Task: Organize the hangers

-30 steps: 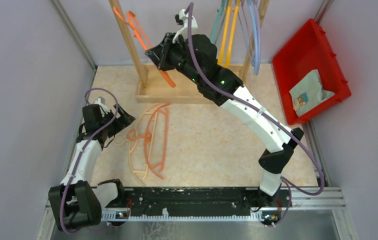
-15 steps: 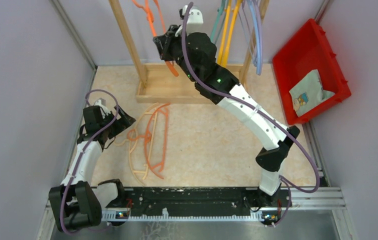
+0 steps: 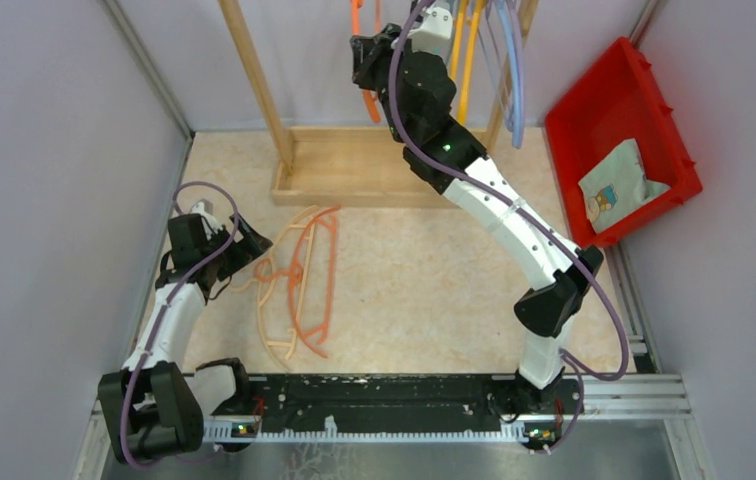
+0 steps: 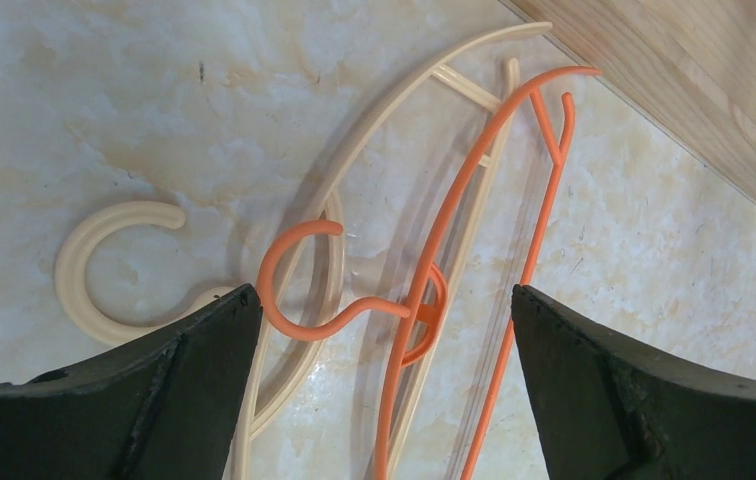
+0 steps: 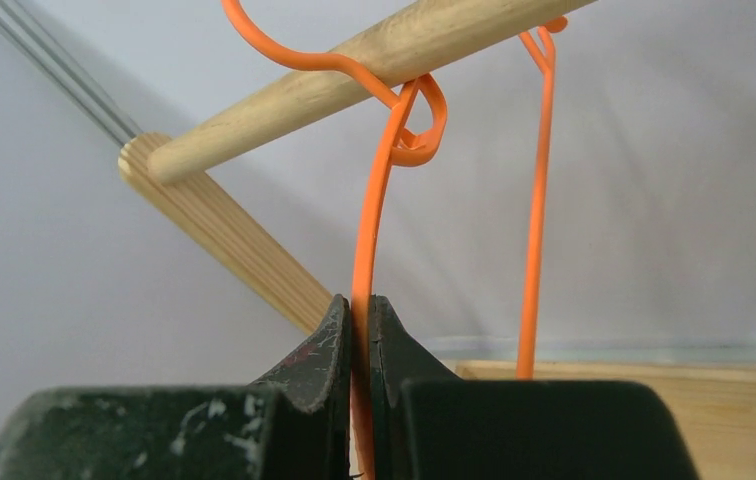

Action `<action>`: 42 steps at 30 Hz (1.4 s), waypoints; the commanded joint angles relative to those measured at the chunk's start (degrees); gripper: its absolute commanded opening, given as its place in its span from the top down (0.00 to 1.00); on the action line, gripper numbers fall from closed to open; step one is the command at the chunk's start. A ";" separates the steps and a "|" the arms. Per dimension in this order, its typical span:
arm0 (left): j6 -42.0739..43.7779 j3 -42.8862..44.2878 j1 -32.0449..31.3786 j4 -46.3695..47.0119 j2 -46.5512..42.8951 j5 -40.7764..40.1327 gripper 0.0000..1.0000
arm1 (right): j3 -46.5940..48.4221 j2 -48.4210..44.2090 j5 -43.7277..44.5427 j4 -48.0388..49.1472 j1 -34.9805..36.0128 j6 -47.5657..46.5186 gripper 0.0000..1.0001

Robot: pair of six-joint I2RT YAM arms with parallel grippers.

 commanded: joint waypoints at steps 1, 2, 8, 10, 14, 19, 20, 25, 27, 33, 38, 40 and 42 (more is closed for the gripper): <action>0.71 -0.49 0.47 0.99 -0.19 0.49 0.00 | -1.24 -1.93 4.32 8.38 -1.17 2.20 1.00; 0.75 -0.53 0.42 1.00 -0.13 0.46 0.00 | -1.52 -2.05 5.06 8.49 -1.32 2.45 1.00; 0.93 -0.82 0.45 1.52 0.59 0.50 0.00 | -2.03 -2.30 7.98 4.37 -1.94 5.29 1.00; 0.93 -0.82 0.44 1.79 0.84 0.68 0.00 | -3.96 -3.22 9.06 3.76 -1.97 6.02 1.00; 1.13 -0.51 0.41 1.89 1.41 0.67 0.00 | -6.62 -5.29 10.91 1.39 -2.26 8.55 1.00; 1.18 -0.63 0.40 1.85 1.58 1.27 0.00 | -7.87 -6.79 11.68 -1.11 -2.83 10.27 1.00; 1.18 -0.64 0.39 1.89 1.64 1.27 0.00 | -8.34 -7.16 11.70 -1.40 -3.04 11.01 1.00; 1.20 -0.64 0.40 1.89 1.64 1.86 0.00 | -11.10 -10.49 8.58 -1.00 -3.53 12.29 0.35; 1.15 -0.68 0.43 1.93 1.70 2.06 0.00 | -11.49 -11.56 7.25 -2.13 -3.28 11.57 0.22; 1.28 -0.97 0.44 2.16 1.79 2.17 0.00 | -17.95 -17.83 8.80 -3.25 1.57 6.22 0.13; 0.96 -1.15 0.42 2.78 2.54 2.61 0.00 | -19.49 -19.65 7.64 -7.19 10.55 -0.50 0.11; 1.02 -1.09 0.44 3.03 3.03 2.42 0.00 | -19.98 -19.43 11.14 -9.10 16.40 -5.24 0.11; 1.06 -0.88 0.41 2.96 3.50 2.34 0.00 | -21.52 -19.02 15.78 -10.44 22.26 -10.38 0.11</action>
